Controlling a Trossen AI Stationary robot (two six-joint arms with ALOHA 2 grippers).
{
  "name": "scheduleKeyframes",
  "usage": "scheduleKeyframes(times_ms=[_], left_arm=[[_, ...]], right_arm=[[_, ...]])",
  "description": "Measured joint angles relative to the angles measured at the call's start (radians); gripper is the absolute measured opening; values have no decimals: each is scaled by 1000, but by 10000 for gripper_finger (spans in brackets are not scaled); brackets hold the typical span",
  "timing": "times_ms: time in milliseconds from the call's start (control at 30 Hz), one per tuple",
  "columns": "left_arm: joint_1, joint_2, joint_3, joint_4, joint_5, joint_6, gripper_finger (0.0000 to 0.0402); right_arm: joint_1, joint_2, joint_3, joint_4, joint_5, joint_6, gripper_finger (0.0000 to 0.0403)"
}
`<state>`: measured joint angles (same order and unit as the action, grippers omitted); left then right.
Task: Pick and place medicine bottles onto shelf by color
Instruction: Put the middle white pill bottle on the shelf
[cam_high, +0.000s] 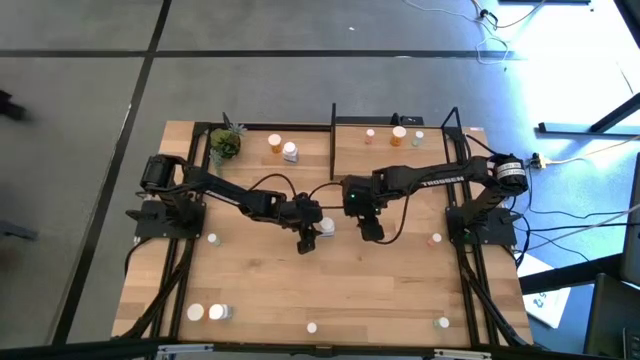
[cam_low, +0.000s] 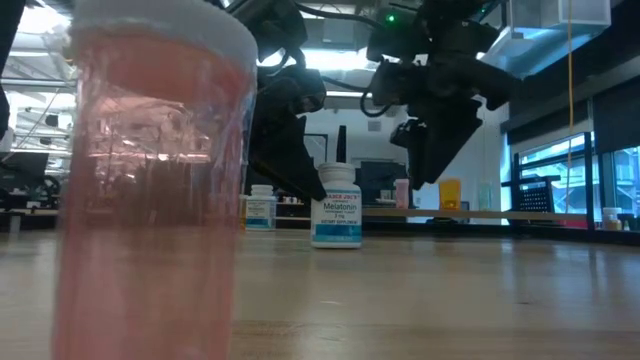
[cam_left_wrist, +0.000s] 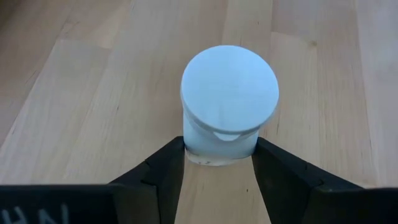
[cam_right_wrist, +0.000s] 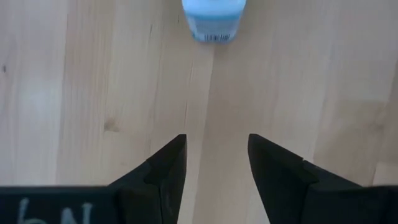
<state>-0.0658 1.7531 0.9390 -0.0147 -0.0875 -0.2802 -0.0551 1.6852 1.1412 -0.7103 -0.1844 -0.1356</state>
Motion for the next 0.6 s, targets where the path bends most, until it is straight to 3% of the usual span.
scheduleKeyframes(times_ms=[600], left_arm=[[0, 0, 0, 4, 8, -6, 174]], right_arm=[[0, 0, 0, 118, 0, 0, 172]])
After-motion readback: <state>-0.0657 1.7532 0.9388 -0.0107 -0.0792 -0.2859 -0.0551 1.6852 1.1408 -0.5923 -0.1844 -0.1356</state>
